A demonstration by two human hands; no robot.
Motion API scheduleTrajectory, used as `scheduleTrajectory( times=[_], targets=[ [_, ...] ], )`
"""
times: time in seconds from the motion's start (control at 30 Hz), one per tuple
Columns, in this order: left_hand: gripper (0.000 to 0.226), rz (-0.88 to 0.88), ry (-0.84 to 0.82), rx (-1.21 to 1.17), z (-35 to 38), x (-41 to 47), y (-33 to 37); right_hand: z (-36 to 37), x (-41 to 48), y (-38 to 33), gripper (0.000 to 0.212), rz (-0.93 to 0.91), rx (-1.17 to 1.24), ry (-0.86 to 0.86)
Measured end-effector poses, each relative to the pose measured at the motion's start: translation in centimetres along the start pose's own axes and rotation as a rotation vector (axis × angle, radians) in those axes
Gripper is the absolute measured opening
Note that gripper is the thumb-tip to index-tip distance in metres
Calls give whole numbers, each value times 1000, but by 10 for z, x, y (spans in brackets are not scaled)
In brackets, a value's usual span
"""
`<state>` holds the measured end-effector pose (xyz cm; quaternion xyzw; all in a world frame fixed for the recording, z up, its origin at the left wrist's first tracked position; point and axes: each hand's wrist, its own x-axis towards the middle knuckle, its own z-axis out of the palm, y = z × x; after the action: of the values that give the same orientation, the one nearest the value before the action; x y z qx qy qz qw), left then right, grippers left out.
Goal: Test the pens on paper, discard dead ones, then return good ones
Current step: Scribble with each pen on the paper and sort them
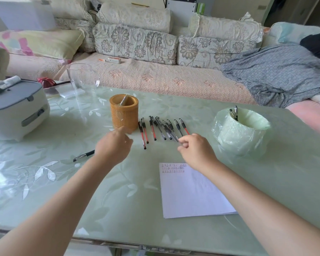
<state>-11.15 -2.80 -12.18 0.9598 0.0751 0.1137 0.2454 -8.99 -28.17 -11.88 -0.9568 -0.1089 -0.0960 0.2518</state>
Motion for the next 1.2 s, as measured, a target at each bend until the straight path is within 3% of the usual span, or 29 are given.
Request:
scheduleTrajectory(
  times=[0.13, 0.23, 0.5, 0.77, 1.0, 1.2],
  targets=[
    [41, -51, -15, 374, -9, -2, -30, 3, 18, 12, 26, 175, 23, 101],
    [38, -106, -45, 468, -11, -5, -41, 8, 29, 18, 23, 229, 34, 122],
    [35, -29, -43, 323, -11, -5, -41, 23, 36, 17, 18, 220, 12, 99],
    [25, 187, -5, 156, -7, -8, -11, 12, 31, 13, 19, 122, 0, 61],
    [19, 432, -46, -35, 2, -18, 26, 1, 10, -19, 37, -288, 40, -69],
    [19, 539, -63, -132, 12, -22, 51, -5, -2, -15, 24, -344, 62, -152]
  ],
)
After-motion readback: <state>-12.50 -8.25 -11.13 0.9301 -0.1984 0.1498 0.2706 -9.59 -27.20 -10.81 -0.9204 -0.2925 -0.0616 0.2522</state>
